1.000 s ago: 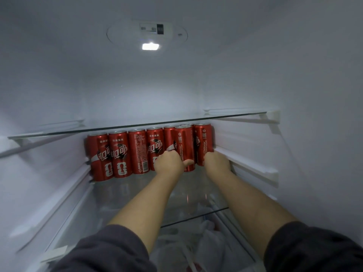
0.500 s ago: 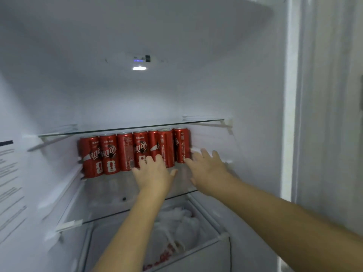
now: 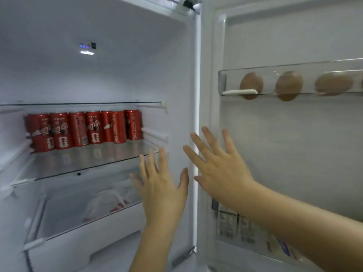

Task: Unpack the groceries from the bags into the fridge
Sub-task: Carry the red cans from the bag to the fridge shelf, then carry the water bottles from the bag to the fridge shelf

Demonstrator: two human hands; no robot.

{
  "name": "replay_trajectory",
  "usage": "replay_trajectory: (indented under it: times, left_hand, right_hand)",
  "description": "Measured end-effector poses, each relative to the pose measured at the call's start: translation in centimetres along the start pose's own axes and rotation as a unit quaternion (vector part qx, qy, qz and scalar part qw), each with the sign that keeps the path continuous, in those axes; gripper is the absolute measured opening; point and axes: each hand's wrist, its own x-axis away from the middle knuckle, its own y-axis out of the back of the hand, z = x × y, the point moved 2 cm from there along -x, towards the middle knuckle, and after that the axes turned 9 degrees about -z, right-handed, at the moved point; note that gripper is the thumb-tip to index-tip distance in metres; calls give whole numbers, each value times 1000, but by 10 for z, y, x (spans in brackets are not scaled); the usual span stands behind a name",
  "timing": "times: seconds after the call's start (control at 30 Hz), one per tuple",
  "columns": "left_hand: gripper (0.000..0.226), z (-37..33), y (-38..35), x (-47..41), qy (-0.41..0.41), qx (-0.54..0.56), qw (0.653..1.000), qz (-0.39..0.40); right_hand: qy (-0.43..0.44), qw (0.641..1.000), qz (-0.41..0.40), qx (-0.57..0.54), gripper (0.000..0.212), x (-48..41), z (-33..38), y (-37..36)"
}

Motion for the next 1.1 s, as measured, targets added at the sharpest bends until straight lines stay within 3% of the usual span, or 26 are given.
replay_trajectory:
  times: [0.23, 0.4, 0.77, 1.1]
  left_hand:
    - [81, -91, 5, 101, -27, 50, 998, 29]
    - [93, -157, 3, 169, -64, 44, 994, 77]
    - [100, -279, -15, 304, -183, 36, 961, 206]
    - [97, -418, -22, 436, -332, 174, 870, 322]
  right_hand:
    - [-83, 996, 37, -3, 76, 138, -65, 38]
    - [-230, 971, 71, -16, 73, 248, -94, 49]
    - [-486, 857, 155, 75, 78, 456, -142, 70]
    - [-648, 712, 227, 148, 81, 627, -175, 106]
